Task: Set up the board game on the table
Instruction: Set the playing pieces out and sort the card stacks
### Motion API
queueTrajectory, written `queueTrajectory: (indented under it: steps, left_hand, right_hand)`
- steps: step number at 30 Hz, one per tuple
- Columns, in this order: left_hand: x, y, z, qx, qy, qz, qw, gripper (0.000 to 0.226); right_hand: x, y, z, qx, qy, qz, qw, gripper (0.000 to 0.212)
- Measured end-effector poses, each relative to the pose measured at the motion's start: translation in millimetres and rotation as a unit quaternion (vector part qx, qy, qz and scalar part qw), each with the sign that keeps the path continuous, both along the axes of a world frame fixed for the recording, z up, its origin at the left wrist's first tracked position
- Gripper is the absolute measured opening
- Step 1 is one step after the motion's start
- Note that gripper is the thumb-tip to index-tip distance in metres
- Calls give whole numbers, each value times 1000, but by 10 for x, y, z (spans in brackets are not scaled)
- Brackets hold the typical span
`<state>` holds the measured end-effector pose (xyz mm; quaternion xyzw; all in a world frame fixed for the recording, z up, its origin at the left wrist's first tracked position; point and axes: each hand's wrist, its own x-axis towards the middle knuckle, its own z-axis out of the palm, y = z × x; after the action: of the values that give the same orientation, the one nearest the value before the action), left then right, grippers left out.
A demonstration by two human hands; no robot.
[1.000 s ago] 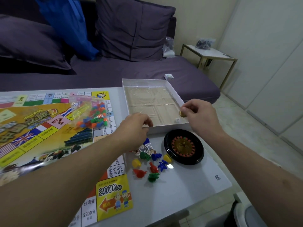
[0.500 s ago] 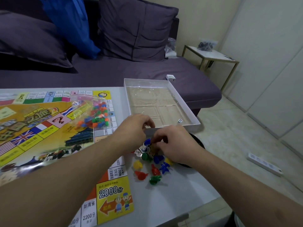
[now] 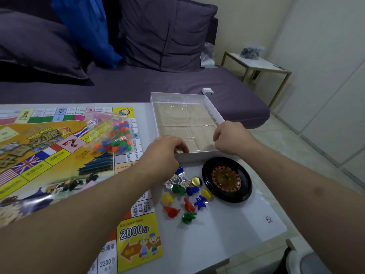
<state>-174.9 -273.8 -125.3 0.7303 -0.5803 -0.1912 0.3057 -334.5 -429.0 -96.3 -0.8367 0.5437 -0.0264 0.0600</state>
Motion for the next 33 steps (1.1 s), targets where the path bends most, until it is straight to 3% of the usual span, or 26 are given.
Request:
queueTrajectory:
  steps: [4, 7, 12, 16, 21, 26, 33]
  left_hand:
    - [-4, 4, 13, 4, 2, 7, 1000, 48]
    - [-14, 6, 29, 7, 6, 11, 1000, 49]
    - [-12, 15, 23, 8, 5, 15, 1000, 53]
    - [0, 15, -3, 5, 24, 31, 999, 50]
    - [17, 35, -15, -39, 86, 60, 994, 30]
    - [89, 244, 18, -83, 151, 73, 982, 32]
    - [345, 821, 201, -72, 151, 64, 984, 42]
  right_hand:
    - [202, -76, 48, 19, 105, 9, 994, 26]
    - [263, -62, 63, 15, 92, 4, 996, 21]
    - [131, 71, 154, -29, -91, 10, 995, 20]
    - [-26, 540, 258, -6, -236, 96, 967, 15]
    - [-15, 895, 48, 25, -133, 163, 977, 16]
    - [80, 1003, -79, 19, -16, 192, 981, 26]
    - [13, 1240, 131, -22, -137, 150, 979, 36]
